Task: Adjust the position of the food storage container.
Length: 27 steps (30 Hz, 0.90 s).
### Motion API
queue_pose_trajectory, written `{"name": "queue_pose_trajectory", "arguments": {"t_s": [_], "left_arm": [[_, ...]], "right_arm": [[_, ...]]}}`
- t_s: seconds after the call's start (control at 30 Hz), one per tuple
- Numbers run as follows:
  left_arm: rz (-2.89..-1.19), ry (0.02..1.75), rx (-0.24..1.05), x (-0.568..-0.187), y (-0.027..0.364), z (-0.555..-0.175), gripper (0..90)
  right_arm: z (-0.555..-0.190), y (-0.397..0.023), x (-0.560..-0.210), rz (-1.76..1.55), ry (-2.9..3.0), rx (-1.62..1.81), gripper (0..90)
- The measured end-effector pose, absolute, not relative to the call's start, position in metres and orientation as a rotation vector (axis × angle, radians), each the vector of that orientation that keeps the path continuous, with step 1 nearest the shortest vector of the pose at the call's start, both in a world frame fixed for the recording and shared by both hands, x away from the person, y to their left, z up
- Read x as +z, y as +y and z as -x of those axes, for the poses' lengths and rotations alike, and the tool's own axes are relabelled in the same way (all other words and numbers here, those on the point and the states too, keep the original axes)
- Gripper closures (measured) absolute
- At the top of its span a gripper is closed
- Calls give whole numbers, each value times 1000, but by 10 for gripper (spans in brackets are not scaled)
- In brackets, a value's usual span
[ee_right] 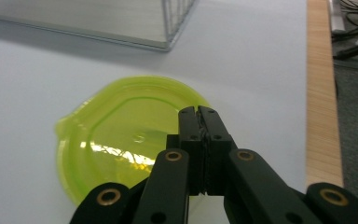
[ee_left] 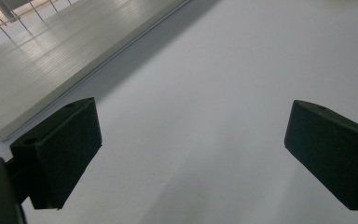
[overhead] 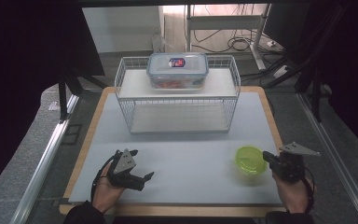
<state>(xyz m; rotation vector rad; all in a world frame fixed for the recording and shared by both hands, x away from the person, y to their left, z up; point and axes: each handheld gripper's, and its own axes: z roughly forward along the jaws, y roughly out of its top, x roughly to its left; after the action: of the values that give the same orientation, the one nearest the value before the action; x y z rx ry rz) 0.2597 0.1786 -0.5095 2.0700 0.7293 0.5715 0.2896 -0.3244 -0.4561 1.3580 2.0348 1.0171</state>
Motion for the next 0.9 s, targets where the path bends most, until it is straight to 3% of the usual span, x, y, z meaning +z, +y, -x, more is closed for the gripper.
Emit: {"name": "queue_pose_trajectory", "arguments": {"t_s": [0.37,0.9], "left_arm": [[-2055,704,616,-508,177,-258,45],[-2060,714,605,-510,177,-259,47]], "right_arm": [[-302,-342,-471,-1471,1962,958,900],[-304,-332,-481,-1527,2029,958,900]]}}
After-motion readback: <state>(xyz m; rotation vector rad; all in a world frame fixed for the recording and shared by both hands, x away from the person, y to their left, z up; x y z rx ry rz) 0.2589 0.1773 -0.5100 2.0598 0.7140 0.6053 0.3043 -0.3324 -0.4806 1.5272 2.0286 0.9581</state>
